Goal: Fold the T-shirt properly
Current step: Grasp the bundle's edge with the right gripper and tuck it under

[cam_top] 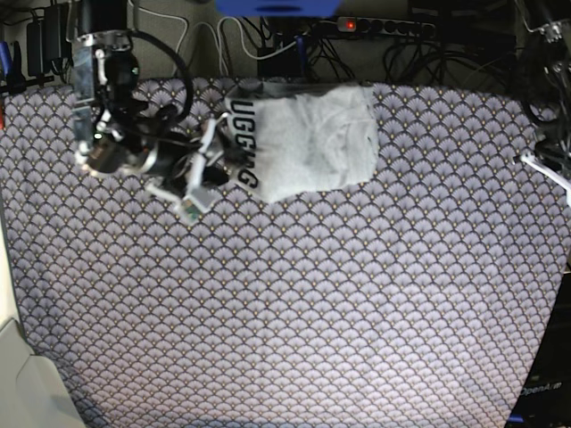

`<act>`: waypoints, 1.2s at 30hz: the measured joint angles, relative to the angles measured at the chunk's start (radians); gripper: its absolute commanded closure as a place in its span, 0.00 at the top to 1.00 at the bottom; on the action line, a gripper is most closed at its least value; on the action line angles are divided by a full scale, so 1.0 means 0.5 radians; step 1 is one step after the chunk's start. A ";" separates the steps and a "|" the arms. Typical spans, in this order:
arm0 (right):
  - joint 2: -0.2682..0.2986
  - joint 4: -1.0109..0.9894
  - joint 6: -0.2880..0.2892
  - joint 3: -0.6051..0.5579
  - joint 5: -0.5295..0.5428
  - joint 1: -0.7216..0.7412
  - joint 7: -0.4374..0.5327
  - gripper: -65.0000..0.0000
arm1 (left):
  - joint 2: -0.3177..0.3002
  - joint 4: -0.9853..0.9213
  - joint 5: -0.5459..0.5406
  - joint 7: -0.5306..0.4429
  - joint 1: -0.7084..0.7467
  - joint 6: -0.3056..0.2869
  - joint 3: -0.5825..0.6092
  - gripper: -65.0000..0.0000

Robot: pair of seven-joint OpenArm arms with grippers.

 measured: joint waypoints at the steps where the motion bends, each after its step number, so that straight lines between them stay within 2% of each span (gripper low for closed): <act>1: -0.002 0.079 -0.002 0.043 0.002 -0.012 -0.047 0.43 | -0.002 0.000 -0.002 -0.001 0.000 0.000 0.000 0.00; 4: -0.014 0.318 -0.002 0.091 0.020 -0.072 -0.134 0.43 | 0.003 0.000 -0.001 -0.001 -0.008 0.000 0.002 0.00; 7: -0.065 0.356 -0.002 0.073 0.227 -0.098 -0.179 0.43 | 0.003 0.000 -0.001 0.000 -0.012 0.000 0.004 0.00; 15: -0.063 0.329 -0.002 -0.135 0.684 -0.156 -0.203 0.43 | 0.000 0.000 -0.005 0.001 -0.016 0.000 0.004 0.00; 20: -0.063 0.260 -0.002 -0.337 0.687 -0.131 -0.083 0.43 | -0.002 0.000 0.000 0.000 -0.011 0.000 0.003 0.00; 24: -0.053 -0.058 -0.002 -0.389 0.628 -0.060 -0.018 0.43 | 0.002 0.001 -0.003 0.000 0.000 -0.002 0.003 0.00; 31: -0.033 -0.636 0.003 -0.376 0.697 0.069 0.162 0.43 | 0.003 0.011 0.000 0.007 0.005 0.001 0.001 0.00; 36: -0.035 -0.841 0.021 -0.377 0.745 0.145 0.240 0.43 | 0.003 0.011 -0.001 0.001 0.005 0.000 0.001 0.00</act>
